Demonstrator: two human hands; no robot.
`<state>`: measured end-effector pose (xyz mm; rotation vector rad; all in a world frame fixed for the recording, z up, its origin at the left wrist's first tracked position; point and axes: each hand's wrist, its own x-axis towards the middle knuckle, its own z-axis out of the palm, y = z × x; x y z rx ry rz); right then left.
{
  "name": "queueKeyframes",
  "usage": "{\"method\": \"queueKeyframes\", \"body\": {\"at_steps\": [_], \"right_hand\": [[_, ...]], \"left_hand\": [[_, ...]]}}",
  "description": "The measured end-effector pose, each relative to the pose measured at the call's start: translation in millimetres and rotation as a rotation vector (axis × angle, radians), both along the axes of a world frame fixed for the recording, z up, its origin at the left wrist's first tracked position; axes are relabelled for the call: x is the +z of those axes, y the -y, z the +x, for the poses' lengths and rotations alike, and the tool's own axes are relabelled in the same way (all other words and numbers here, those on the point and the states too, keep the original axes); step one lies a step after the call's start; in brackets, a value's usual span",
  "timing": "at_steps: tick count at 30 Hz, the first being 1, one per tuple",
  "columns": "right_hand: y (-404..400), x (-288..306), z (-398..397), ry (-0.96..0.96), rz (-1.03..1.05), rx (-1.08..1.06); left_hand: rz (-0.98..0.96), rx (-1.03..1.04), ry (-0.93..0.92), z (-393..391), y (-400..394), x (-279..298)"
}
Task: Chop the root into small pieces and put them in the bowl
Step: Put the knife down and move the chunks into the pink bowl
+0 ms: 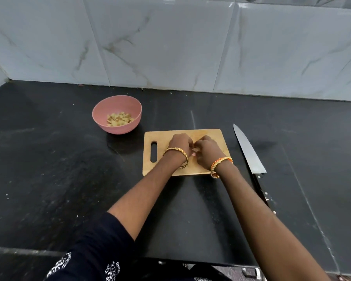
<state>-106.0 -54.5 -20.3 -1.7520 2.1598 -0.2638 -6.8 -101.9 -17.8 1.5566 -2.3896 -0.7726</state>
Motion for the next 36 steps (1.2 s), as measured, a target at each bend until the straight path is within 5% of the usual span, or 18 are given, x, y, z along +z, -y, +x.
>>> {"method": "queueKeyframes", "body": {"at_steps": [16, 25, 32, 36], "right_hand": [[18, 13, 3, 0.007, 0.028, 0.016], [23, 16, 6, 0.078, -0.031, -0.071], [21, 14, -11, 0.542, -0.021, -0.342], [19, 14, -21, 0.823, -0.054, -0.528]], "left_hand": [[0.078, 0.021, -0.075, 10, -1, 5], [0.238, 0.204, -0.240, 8, 1, 6], [0.236, 0.235, -0.280, 11, -1, 7], [0.095, 0.186, -0.053, -1, -2, 4]]}}
